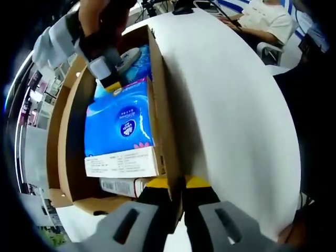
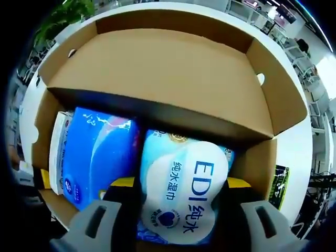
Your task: Operate the shoe box by opening the lid, removing the specified soft item, and placing it in the target area until the item is outside and the box remains undamaged.
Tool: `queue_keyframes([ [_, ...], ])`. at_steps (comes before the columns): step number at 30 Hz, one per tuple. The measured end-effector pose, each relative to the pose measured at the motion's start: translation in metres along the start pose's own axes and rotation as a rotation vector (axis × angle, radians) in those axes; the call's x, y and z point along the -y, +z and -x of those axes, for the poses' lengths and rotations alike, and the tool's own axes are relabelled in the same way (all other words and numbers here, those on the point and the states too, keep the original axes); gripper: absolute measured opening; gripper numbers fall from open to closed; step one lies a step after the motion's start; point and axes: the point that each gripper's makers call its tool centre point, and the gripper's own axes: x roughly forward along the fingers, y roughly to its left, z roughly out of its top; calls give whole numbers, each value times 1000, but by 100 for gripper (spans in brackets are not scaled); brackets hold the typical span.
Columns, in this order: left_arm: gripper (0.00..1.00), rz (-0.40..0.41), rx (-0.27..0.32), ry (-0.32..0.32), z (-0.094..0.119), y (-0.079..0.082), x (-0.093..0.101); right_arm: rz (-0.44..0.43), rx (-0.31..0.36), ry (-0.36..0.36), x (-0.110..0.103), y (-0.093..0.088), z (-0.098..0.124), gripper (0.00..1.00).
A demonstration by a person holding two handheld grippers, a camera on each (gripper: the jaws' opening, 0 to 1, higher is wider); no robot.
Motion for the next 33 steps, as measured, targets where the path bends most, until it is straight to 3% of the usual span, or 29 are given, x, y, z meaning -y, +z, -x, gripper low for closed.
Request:
queue_keyframes([
  [6,5,1,-1,-2,0,0,0,9,59,-21,-5,6,-1,65],
  [16,5,2,-6,-3,0,-1,0,25,61,-29,-10,5,-2,65],
  [21,5,1,-3,-3,-1,0,-2,-18,81,91,-9,8,-3,67],
  [29,5,1,-4,-1,-2,0,-4,-30,45,130,-11,4,-14,69],
  [33,5,2,-6,1,-3,-1,-4,-28,27,104,-12,3,-20,70],
])
